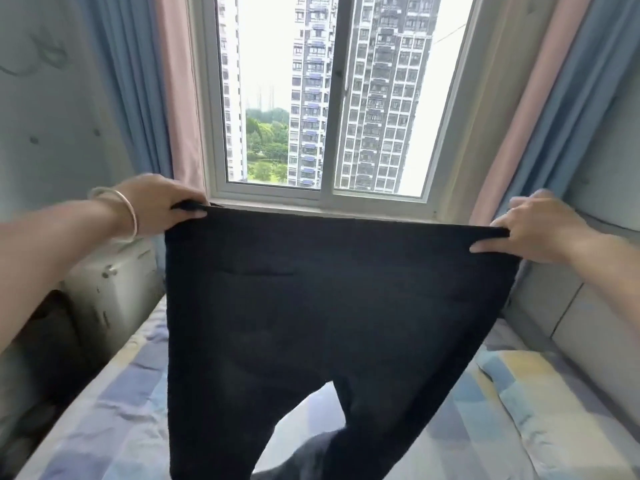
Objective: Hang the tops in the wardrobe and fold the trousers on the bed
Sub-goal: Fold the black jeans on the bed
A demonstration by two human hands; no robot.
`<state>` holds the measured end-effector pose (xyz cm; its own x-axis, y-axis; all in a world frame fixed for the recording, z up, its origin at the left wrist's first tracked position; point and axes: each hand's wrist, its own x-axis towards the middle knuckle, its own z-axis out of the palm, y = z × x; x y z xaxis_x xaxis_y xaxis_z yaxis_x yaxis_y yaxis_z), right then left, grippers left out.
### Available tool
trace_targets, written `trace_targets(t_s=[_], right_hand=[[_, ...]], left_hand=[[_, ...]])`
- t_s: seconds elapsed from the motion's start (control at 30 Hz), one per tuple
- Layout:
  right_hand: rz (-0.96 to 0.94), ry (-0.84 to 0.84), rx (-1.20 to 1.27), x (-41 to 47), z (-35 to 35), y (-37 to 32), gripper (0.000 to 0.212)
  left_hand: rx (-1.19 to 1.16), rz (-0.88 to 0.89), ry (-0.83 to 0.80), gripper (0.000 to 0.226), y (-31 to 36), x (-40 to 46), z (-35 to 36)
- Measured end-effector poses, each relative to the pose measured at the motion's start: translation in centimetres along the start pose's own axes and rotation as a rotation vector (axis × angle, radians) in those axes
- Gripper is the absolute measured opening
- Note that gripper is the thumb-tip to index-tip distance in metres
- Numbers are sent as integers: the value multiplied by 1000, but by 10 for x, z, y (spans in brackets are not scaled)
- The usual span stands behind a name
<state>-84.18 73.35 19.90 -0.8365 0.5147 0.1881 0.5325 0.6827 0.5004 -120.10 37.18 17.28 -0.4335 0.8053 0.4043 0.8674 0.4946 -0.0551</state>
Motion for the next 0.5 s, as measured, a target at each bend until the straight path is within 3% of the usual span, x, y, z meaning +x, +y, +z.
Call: trace_targets(t_s=[0.07,0.17,0.23,0.3,0.37,0.43,0.5], right_hand=[[37,81,230,0,-27,18,84],[98,151,881,-6,-67,39,56],[-18,55,1043,-17,-74,46,61],[-108,-190,1024,-32,-67,36,75],[-119,-328,792,-35,-50,22,66],[-39,-260,583,-26,-28,19,44],[44,-100,580,-17,-15,27,32]], left_hand=[[30,3,100,21,-2,11,-32],[-23,-49,295,15,-10,20,-70],[-49,-90,352,15,-22,19,-77],[-33,-162,264,18,-29,13,-71],[46,-232,62,29,-23,6,-60],[98,-234,-88,36,-10,3,-52],[105,-229,-122,36,1,5,-51]])
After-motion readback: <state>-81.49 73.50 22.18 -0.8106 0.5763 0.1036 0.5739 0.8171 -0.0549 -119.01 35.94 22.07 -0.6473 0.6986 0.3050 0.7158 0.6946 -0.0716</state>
